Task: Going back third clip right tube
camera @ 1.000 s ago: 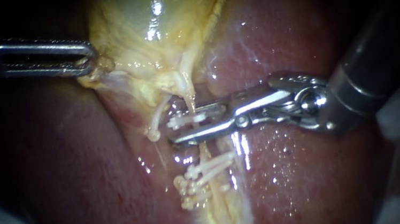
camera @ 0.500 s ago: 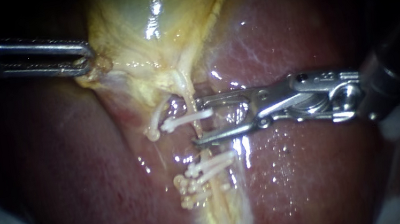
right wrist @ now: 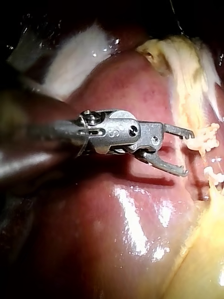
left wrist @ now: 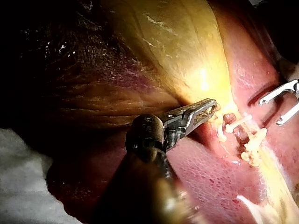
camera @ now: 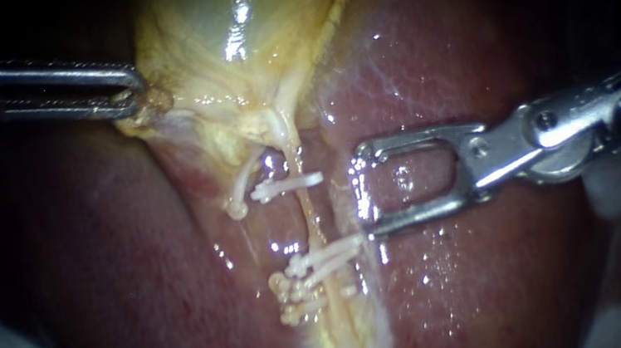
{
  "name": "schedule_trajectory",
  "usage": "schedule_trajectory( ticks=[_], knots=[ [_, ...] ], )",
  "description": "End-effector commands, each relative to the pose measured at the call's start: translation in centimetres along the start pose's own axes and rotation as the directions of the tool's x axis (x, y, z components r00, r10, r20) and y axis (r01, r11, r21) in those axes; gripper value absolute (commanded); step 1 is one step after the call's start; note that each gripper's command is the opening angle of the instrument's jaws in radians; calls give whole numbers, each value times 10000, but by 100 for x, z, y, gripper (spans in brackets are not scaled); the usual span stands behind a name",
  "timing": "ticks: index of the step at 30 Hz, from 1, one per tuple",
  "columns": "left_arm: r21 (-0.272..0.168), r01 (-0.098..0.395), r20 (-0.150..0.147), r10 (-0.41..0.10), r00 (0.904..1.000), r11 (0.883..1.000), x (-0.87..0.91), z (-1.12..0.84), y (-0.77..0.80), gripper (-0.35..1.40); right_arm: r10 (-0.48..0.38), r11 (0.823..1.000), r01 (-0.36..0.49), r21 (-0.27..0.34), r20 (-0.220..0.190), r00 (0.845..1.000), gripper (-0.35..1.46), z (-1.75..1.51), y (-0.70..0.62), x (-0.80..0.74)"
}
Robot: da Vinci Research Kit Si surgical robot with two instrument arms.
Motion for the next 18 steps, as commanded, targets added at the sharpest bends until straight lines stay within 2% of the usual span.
schedule_trajectory(
  ticks=[1, 9, 13, 18],
  knots=[
    [15, -4, -12, 4, 10000, 10000, -1, 2, 0, -35, -14, 10000, 14, -41, 35, 10000, 50, -3, -1, 1],
    [1, -120, -1, 120, 9999, 9999, -7, 12, -11, -35, -102, 9991, 107, -413, 132, 9999, 50, -13, -1, -1],
    [-60, -79, 43, 80, 10000, 10000, -16, 26, -23, -35, -70, 9988, 77, -484, 154, 9999, 50, -18, 0, -1],
    [-36, -11, 176, 12, 9998, 10000, -18, 47, -34, -35, -61, 9988, 69, -489, 155, 9999, 50, -20, 0, -1]
  ],
)
